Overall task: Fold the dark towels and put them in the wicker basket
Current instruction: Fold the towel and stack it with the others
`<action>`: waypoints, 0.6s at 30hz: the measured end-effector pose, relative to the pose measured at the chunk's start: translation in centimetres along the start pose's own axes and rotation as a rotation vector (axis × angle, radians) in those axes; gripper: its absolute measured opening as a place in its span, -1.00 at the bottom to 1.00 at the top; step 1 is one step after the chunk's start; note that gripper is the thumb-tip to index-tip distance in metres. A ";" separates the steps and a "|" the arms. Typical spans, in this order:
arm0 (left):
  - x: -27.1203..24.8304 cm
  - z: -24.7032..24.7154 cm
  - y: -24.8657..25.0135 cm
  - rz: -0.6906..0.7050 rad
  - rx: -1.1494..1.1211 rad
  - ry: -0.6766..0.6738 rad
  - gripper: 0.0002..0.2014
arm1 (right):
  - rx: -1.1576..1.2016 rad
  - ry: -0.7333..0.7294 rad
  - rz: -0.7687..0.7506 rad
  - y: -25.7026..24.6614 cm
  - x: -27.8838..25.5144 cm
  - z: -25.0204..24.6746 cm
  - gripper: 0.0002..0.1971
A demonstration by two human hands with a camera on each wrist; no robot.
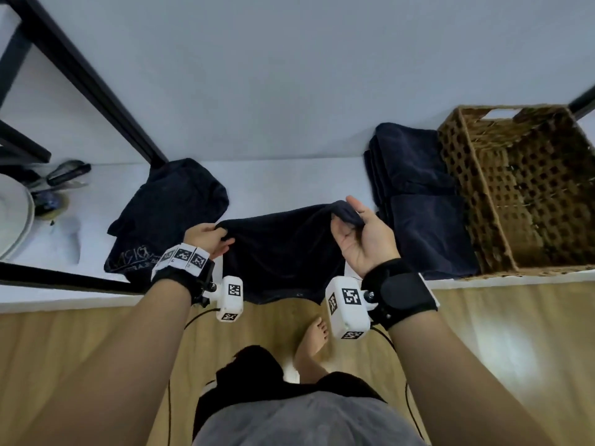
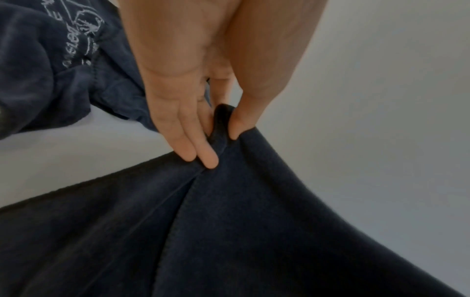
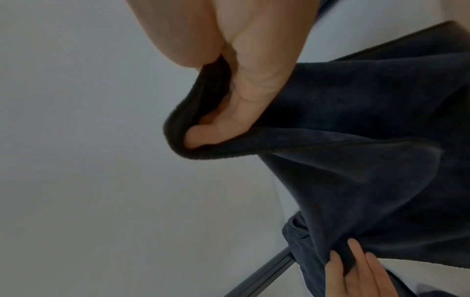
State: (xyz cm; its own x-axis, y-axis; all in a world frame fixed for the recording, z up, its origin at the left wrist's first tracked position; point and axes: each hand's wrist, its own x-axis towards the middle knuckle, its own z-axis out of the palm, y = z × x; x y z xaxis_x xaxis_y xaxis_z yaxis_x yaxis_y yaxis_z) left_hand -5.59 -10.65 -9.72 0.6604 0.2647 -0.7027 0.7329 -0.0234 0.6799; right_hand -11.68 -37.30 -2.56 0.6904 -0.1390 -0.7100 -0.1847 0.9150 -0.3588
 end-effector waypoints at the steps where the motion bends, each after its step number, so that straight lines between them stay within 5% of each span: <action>1: 0.4 0.1 -0.3 0.026 0.012 0.002 -0.78 | 0.014 -0.009 0.012 0.1 0.7 0.4 -0.78; 6: 0.6 2.8 -1.9 0.327 0.632 0.102 -0.71 | -0.013 0.047 0.031 1.5 3.6 1.0 -0.77; 9: -0.2 7.4 -3.8 0.467 0.853 -0.160 -0.61 | -0.051 0.094 0.030 2.2 4.9 0.8 -0.76; 14: -0.2 12.9 -6.6 0.391 0.934 -0.282 -0.39 | -0.082 0.093 0.057 2.2 6.3 0.3 -0.75; 18: 0.1 14.6 -6.8 0.424 0.893 -0.270 -0.71 | -0.037 0.051 0.087 1.2 7.2 -0.1 -0.77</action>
State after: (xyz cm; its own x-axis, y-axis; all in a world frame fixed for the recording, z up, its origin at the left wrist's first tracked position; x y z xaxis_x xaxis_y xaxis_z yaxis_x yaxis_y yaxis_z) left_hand -8.15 -24.53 -17.49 0.8273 -0.1562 -0.5397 0.2116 -0.8032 0.5569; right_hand -6.98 -37.20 -8.20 0.6341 -0.0800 -0.7691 -0.2687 0.9098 -0.3162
